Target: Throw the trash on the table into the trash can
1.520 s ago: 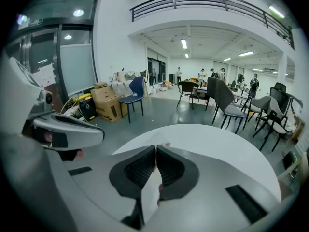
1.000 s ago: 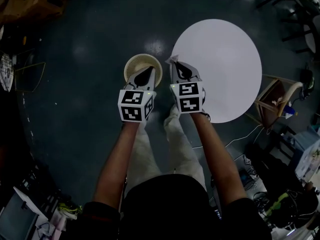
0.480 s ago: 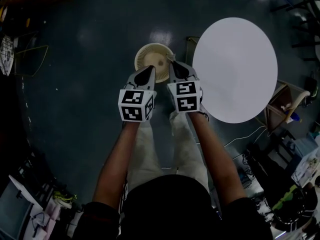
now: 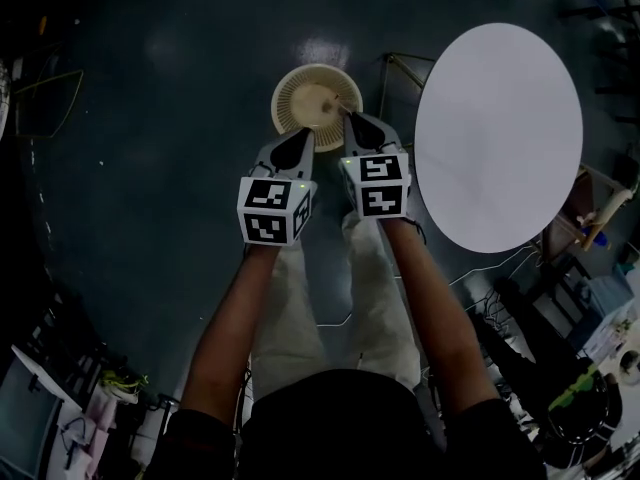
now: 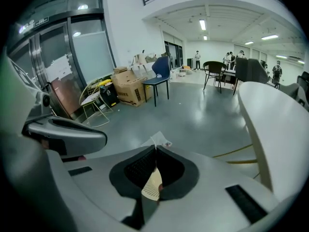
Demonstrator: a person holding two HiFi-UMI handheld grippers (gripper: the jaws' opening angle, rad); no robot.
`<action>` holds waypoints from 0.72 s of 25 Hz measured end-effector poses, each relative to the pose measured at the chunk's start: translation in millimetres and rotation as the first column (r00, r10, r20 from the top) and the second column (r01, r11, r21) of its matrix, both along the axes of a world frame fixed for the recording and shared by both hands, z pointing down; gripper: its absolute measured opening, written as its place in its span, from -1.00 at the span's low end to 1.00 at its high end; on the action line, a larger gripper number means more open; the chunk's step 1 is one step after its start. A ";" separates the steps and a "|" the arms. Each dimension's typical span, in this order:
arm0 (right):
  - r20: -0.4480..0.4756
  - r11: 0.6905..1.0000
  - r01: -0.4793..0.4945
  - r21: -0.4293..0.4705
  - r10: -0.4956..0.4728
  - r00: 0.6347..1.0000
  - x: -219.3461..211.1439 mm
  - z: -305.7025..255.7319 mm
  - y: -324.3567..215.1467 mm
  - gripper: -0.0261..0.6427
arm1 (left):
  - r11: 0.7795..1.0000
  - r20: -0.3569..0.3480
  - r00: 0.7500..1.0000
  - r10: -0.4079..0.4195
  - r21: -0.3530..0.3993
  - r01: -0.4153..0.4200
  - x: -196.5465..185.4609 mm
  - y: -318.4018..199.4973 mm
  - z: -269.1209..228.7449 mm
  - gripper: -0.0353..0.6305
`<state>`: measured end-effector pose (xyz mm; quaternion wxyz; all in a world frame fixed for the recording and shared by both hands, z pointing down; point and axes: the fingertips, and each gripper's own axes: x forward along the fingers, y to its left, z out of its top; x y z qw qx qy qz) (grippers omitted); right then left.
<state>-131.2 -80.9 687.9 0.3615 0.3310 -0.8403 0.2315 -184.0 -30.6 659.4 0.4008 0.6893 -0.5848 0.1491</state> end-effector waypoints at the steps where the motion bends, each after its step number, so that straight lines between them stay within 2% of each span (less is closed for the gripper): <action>1: -0.004 1.000 -0.003 -0.007 0.002 1.000 -0.5 8.1 1.4 -0.85 | 1.000 -0.002 1.000 0.005 -0.002 -0.005 0.6 1.0 6.9 -0.87; 11: -0.029 0.998 -0.021 -0.066 0.019 0.999 -11.4 96.6 6.3 -0.85 | 0.999 -0.005 1.000 0.020 -0.046 -0.020 -11.0 6.9 83.9 -0.87; 18: -0.045 0.997 0.000 -0.084 -0.004 0.999 -22.5 154.9 10.1 -0.85 | 0.998 -0.020 1.000 -0.025 -0.061 0.023 -28.1 4.8 140.7 -0.87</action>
